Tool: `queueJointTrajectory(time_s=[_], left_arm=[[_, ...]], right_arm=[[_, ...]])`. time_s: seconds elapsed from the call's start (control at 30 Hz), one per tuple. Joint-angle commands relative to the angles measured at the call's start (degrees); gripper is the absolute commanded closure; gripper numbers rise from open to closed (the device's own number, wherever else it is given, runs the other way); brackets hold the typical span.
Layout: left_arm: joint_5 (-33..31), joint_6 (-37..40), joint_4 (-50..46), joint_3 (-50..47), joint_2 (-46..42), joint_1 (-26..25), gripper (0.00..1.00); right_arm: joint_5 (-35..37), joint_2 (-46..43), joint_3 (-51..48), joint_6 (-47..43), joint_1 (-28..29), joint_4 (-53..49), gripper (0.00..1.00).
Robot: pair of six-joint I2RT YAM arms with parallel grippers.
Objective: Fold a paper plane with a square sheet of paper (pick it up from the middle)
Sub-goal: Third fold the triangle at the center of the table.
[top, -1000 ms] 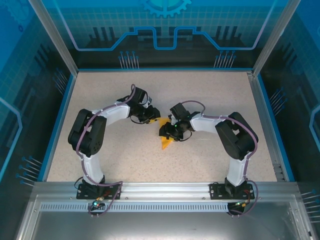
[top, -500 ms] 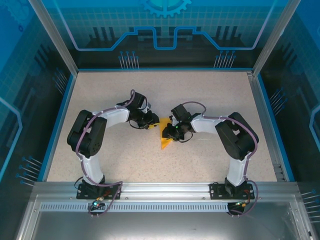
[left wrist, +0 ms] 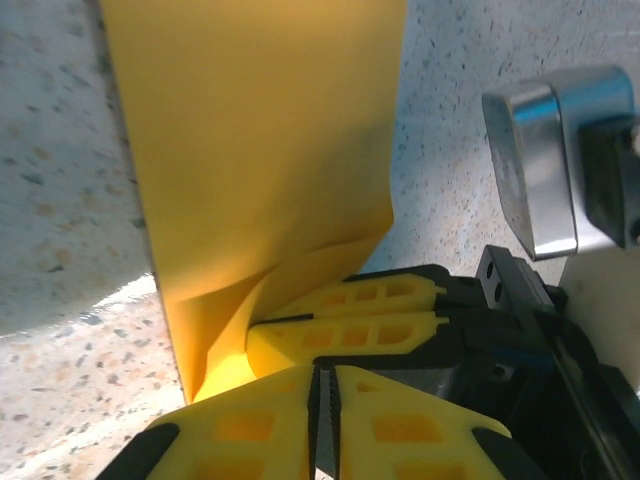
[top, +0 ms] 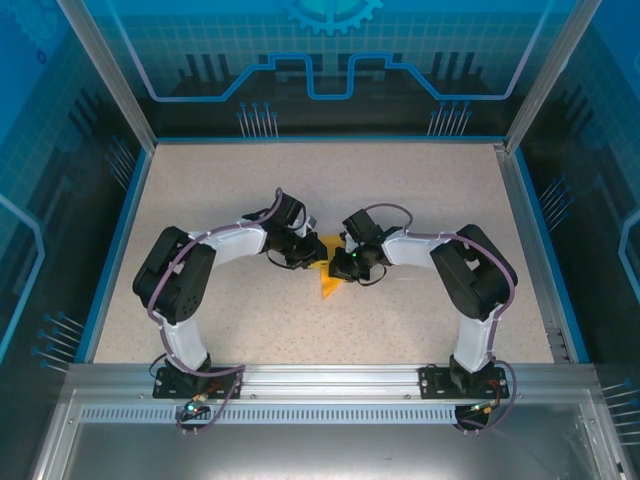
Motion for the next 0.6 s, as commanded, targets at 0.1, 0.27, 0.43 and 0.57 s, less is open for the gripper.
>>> queueJointTrajectory(time_s=[0.1,0.27,0.43,0.57], left_arm=[[-0.2,-0.3,-0.8,-0.6,1.7,-0.7,0.89],[-1.8,-0.5,-1.8,-0.2,3.6,-1.2,0.92],[-2.5,-0.6,-1.9,-0.3,4.7,-1.2,0.94],[-4.7,-0.8,-2.9,-0.5,5.3,-1.3,0.96]], right_arm=[[3.7,2.6,-1.7,-0.6,-0.1,-5.5,0.91],[3.9,2.7,-1.6,-0.3,-0.1,-5.5,0.91],[3.9,2.7,-1.3,-0.1,-0.1,-5.7,0.91],[4.0,2.5,-1.4,0.3,-0.1,-5.7,0.91]])
